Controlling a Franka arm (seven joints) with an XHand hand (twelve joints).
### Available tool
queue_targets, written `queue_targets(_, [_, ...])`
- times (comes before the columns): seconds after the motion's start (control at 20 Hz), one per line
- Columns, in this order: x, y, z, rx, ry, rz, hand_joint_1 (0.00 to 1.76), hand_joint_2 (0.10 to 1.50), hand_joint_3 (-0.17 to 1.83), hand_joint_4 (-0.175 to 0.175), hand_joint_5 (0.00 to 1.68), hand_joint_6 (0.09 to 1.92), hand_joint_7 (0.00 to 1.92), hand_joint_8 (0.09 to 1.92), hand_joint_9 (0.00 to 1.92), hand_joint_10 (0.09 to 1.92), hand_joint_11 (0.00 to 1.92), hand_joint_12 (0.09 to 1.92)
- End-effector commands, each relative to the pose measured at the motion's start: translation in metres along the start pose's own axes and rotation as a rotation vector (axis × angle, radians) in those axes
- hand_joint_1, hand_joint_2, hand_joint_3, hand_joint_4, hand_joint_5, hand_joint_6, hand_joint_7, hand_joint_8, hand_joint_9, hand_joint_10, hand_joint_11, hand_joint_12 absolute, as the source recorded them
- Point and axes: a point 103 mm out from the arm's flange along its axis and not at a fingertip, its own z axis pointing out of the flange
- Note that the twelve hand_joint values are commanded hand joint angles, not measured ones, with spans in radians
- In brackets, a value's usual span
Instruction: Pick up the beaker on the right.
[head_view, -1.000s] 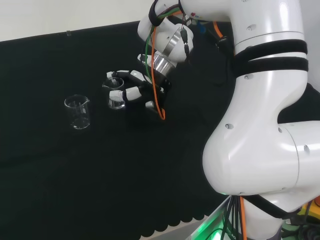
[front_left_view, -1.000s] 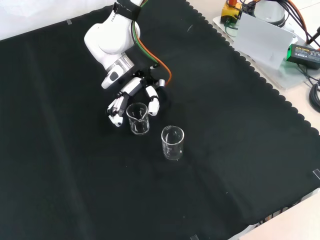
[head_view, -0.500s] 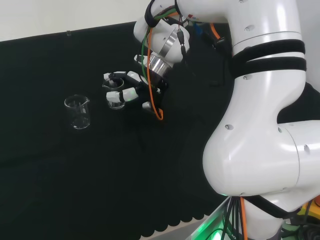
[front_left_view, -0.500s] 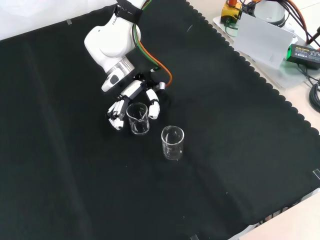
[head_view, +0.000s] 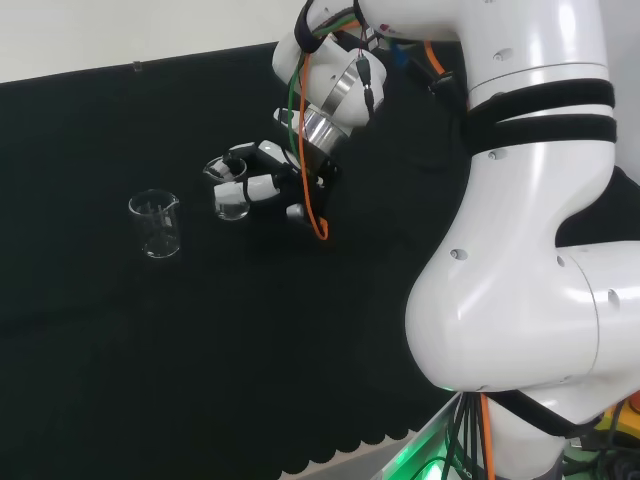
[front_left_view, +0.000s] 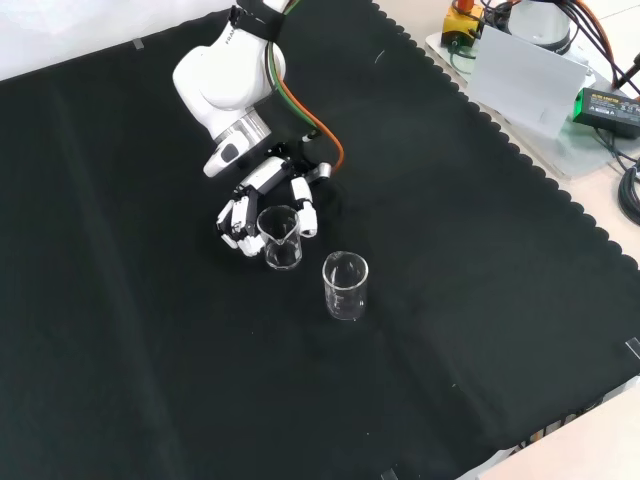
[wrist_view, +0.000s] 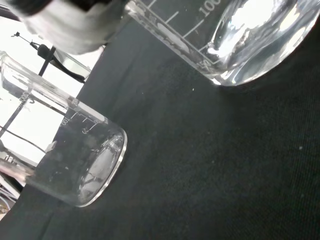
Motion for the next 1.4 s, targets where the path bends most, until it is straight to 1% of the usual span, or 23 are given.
queue_targets(0.05, [0.006, 0.008, 0.0, -0.047, -0.077, 0.043, 1.03, 1.08, 0.04, 0.17, 1.02, 0.94, 0.93, 0.51, 0.84, 0.53, 0.37, 1.27])
queue_targets(0.2, [0.012, 0.014, 0.002, -0.071, -0.06, 0.013, 1.06, 1.07, 0.01, 0.139, 1.06, 0.88, 1.04, 0.45, 0.94, 0.47, 0.5, 1.22])
queue_targets(0.25, [0.014, 0.016, 0.001, -0.076, -0.053, 0.001, 1.06, 1.07, 0.0, 0.134, 1.08, 0.86, 1.06, 0.44, 0.97, 0.45, 0.54, 1.2])
queue_targets(0.4, [0.019, 0.015, -0.008, -0.077, -0.036, -0.036, 1.08, 1.05, -0.01, 0.139, 1.13, 0.77, 1.14, 0.38, 1.03, 0.4, 0.63, 1.16])
queue_targets(0.6, [0.024, 0.012, -0.022, -0.065, -0.048, -0.063, 1.09, 1.04, -0.01, 0.14, 1.16, 0.72, 1.23, 0.31, 1.11, 0.33, 0.72, 1.11])
queue_targets(0.7, [0.027, 0.011, -0.028, -0.049, -0.06, -0.07, 1.09, 1.03, -0.01, 0.143, 1.18, 0.69, 1.27, 0.28, 1.15, 0.31, 0.76, 1.1])
queue_targets(0.85, [0.033, 0.011, -0.035, -0.018, -0.089, -0.078, 1.1, 1.03, -0.03, 0.168, 1.21, 0.64, 1.34, 0.21, 1.22, 0.24, 0.8, 1.07])
queue_targets(0.95, [0.036, 0.01, -0.039, 0.003, -0.107, -0.079, 1.1, 1.03, -0.05, 0.174, 1.22, 0.62, 1.36, 0.19, 1.24, 0.22, 0.81, 1.06])
queue_targets(1.1, [0.041, 0.008, -0.044, 0.025, -0.139, -0.077, 1.1, 1.04, -0.06, 0.175, 1.24, 0.6, 1.38, 0.17, 1.26, 0.21, 0.83, 1.06])
queue_targets(1.15, [0.043, 0.008, -0.045, 0.032, -0.15, -0.077, 1.1, 1.05, -0.11, 0.175, 1.24, 0.6, 1.4, 0.16, 1.28, 0.19, 0.84, 1.05])
queue_targets(1.35, [0.05, 0.004, -0.052, 0.043, -0.164, -0.082, 1.1, 1.08, -0.17, 0.175, 1.25, 0.6, 1.43, 0.12, 1.32, 0.16, 0.9, 1.04])
queue_targets(1.4, [0.051, 0.003, -0.052, 0.044, -0.168, -0.083, 1.11, 1.08, -0.17, 0.165, 1.24, 0.6, 1.44, 0.12, 1.34, 0.15, 0.91, 1.03])
